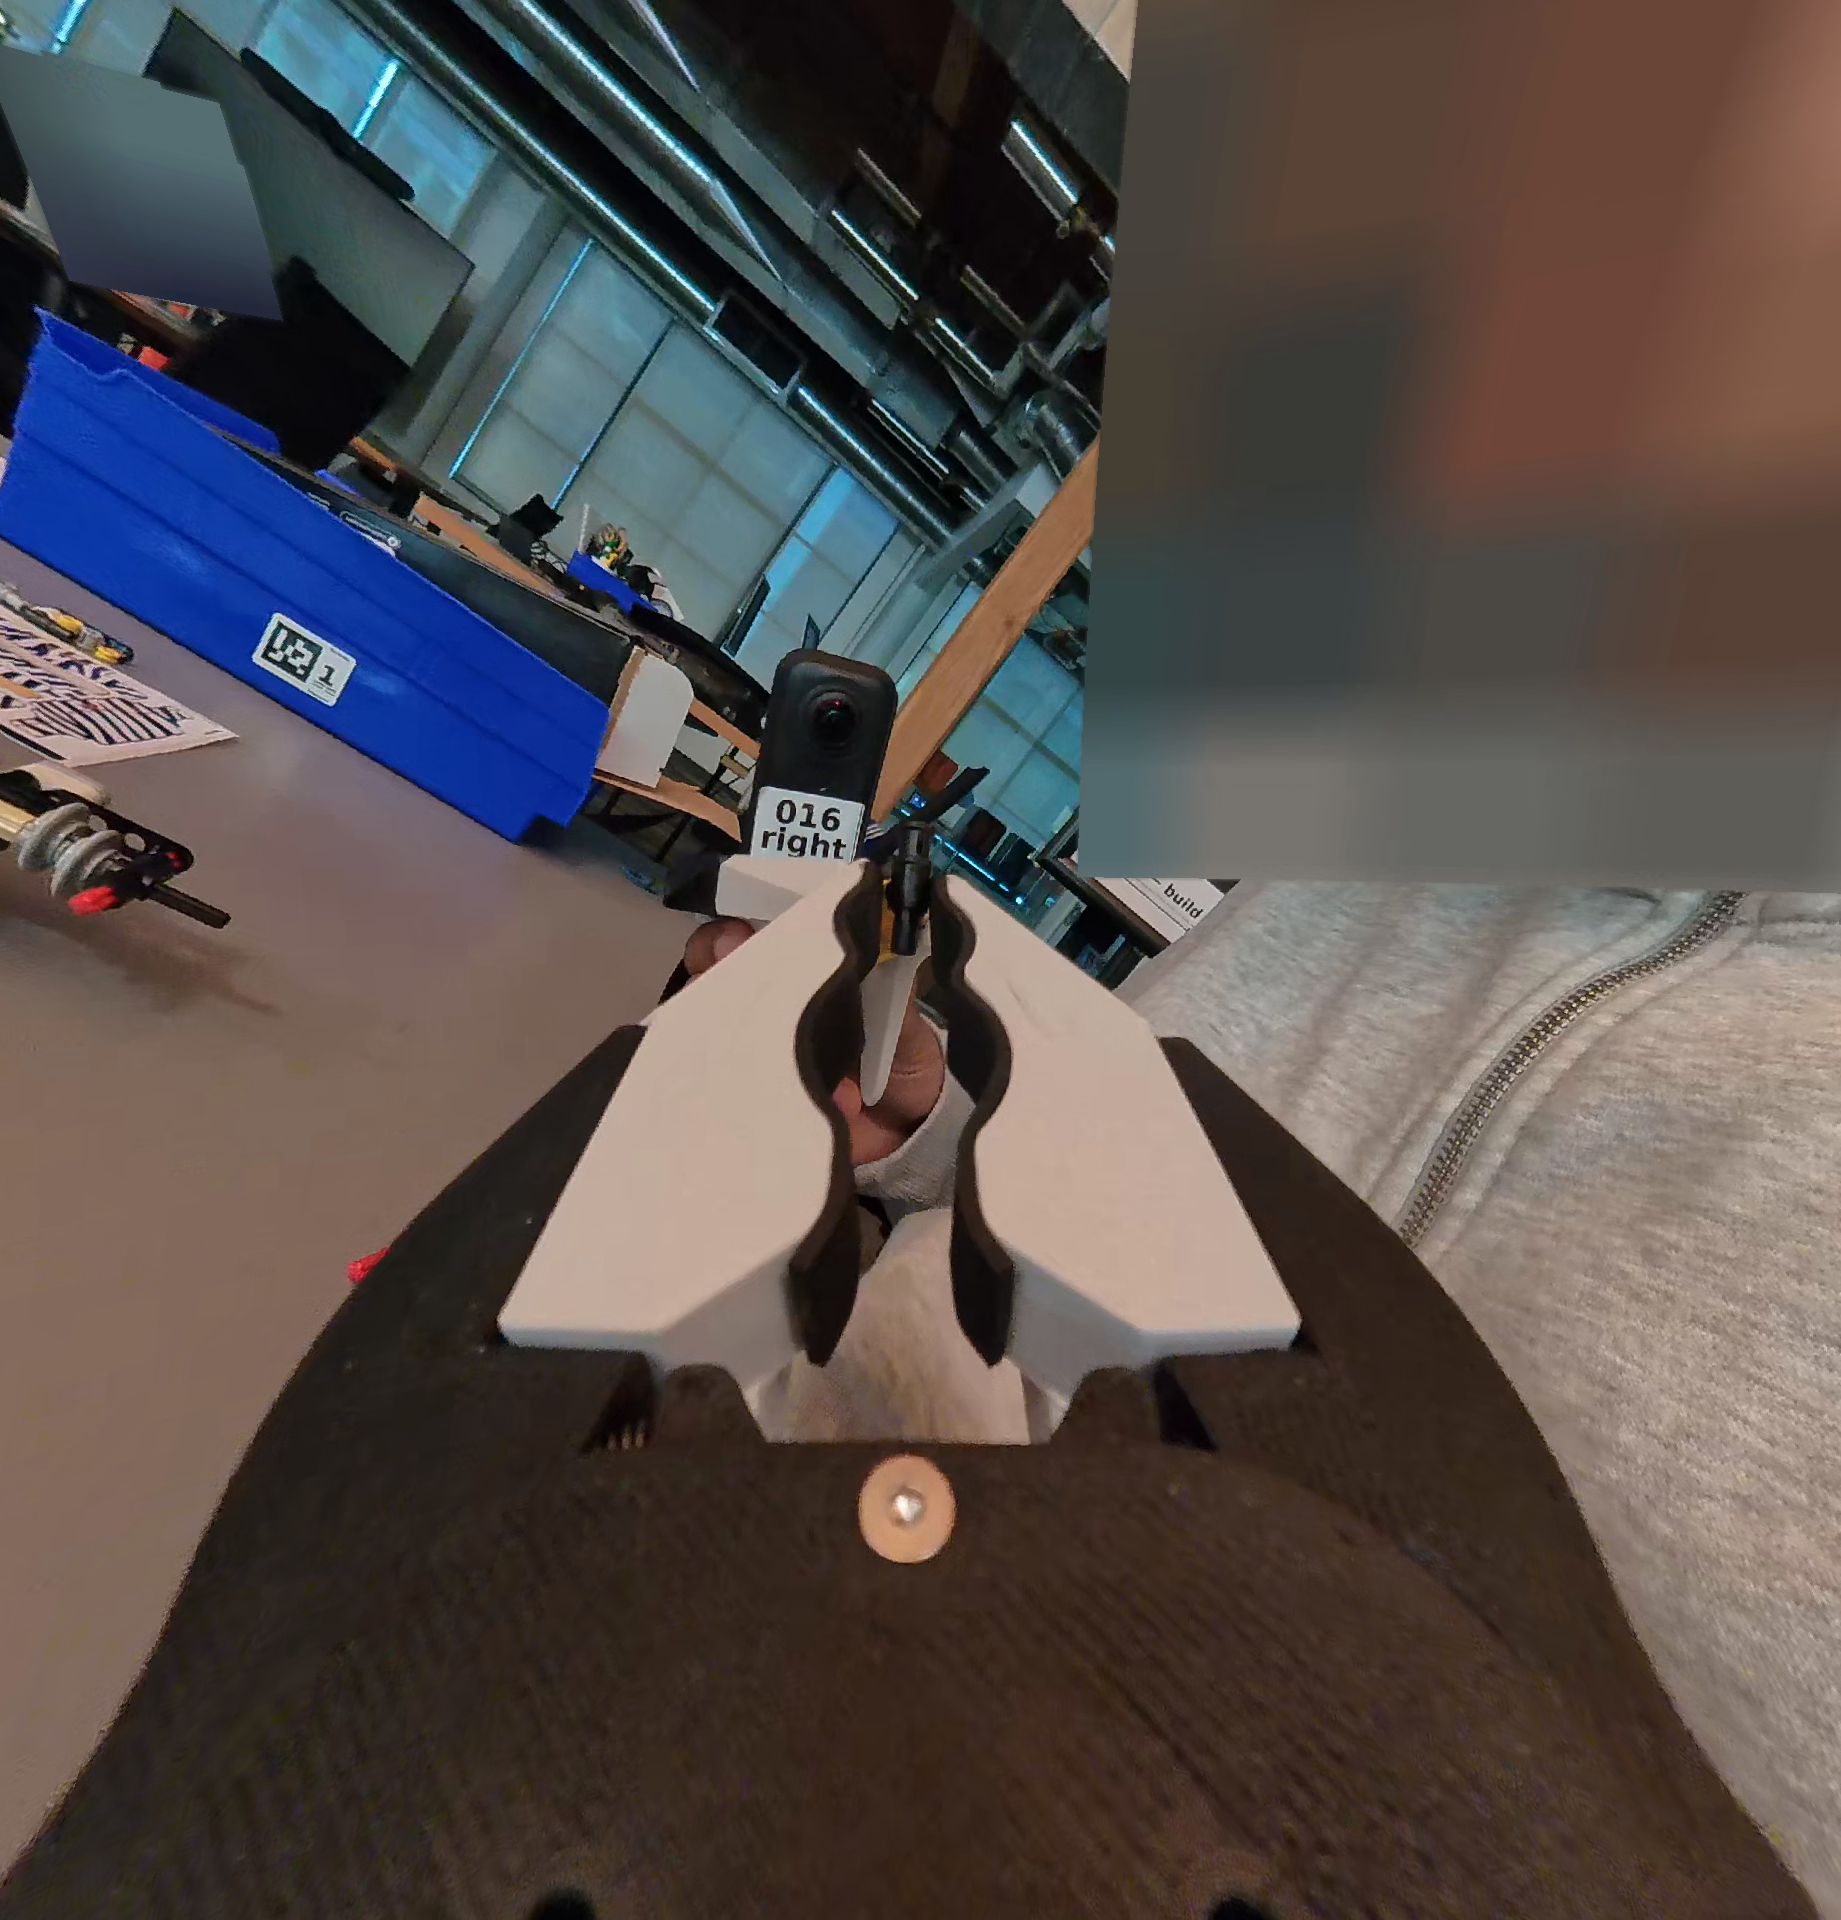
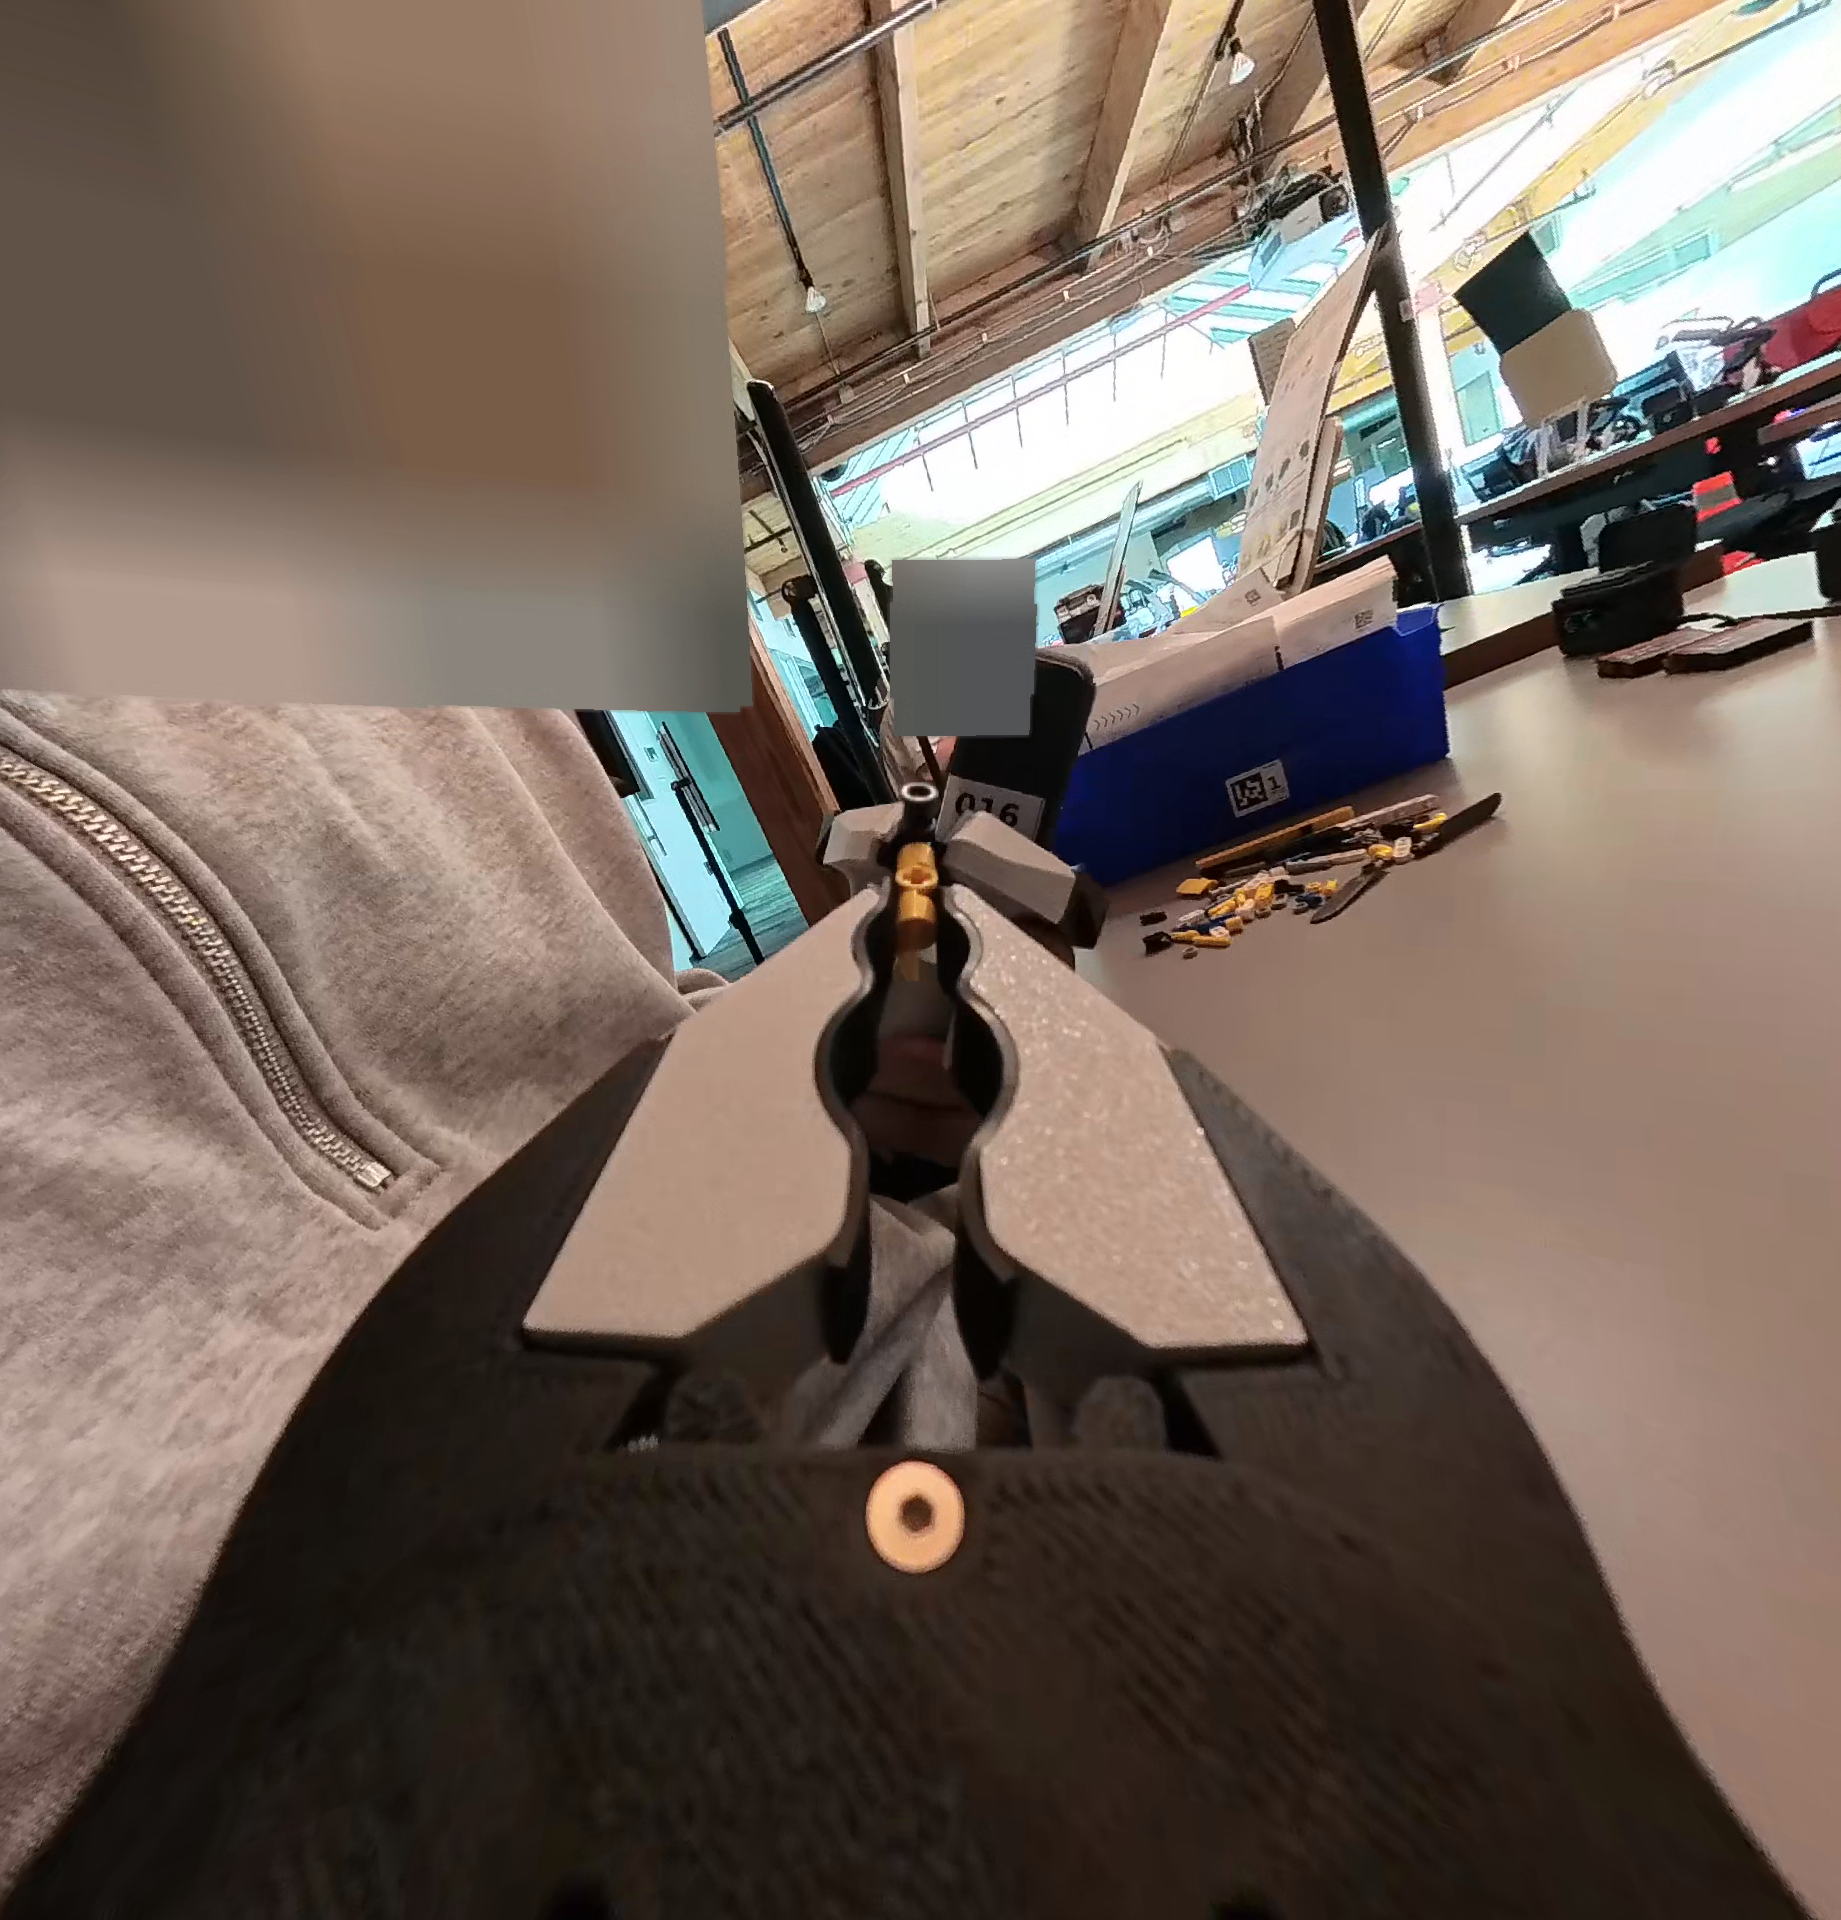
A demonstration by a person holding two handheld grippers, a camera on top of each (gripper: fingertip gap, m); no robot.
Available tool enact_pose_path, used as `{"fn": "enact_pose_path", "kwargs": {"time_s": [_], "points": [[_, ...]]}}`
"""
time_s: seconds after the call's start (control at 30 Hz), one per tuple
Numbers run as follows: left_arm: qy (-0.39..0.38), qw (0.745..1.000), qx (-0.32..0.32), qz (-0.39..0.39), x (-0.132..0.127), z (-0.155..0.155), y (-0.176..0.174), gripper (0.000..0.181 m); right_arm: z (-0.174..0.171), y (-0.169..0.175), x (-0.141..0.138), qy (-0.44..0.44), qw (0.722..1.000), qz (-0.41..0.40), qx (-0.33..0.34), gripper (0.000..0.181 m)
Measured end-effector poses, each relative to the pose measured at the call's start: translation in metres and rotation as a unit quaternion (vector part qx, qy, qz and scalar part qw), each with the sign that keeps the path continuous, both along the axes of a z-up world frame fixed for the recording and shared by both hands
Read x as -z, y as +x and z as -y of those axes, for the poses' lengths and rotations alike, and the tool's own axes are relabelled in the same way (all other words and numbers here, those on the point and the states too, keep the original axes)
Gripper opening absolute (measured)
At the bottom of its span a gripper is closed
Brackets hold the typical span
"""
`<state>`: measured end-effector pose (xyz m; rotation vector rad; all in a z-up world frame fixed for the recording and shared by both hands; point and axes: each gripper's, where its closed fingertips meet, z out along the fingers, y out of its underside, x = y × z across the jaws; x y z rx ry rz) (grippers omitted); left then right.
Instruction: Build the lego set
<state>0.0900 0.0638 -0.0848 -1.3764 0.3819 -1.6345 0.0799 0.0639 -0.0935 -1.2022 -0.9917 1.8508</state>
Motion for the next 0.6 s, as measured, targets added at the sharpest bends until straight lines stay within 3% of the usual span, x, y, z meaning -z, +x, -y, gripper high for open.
{"fn": "enact_pose_path", "kwargs": {"time_s": [0.2,0.27,0.33,0.4,0.47,0.53,0.6], "points": [[-0.015,0.998,-0.054,-0.02,0.005,-0.018,-0.016,0.005,-0.016,0.005,0.008,-0.001,0.999,0.027,0.034,0.016],[-0.012,0.993,-0.101,-0.068,0.013,-0.031,-0.029,0.005,-0.033,0.016,0.013,0.009,0.996,0.053,0.075,0.018],[-0.001,0.974,-0.155,-0.164,0.03,-0.043,-0.042,0.005,-0.052,0.027,0.029,0.042,0.985,0.117,0.121,0.016],[0.028,0.939,-0.199,-0.281,0.047,-0.052,-0.051,0.005,-0.066,0.035,0.054,0.09,0.96,0.215,0.155,0.02],[0.072,0.887,-0.238,-0.39,0.062,-0.059,-0.06,0.006,-0.07,0.039,0.08,0.137,0.927,0.308,0.166,0.022],[0.114,0.832,-0.26,-0.476,0.073,-0.063,-0.065,0.007,-0.064,0.036,0.101,0.17,0.902,0.366,0.152,0.022],[0.14,0.798,-0.264,-0.523,0.083,-0.064,-0.065,0.007,-0.055,0.03,0.116,0.191,0.889,0.396,0.132,0.021]]}}
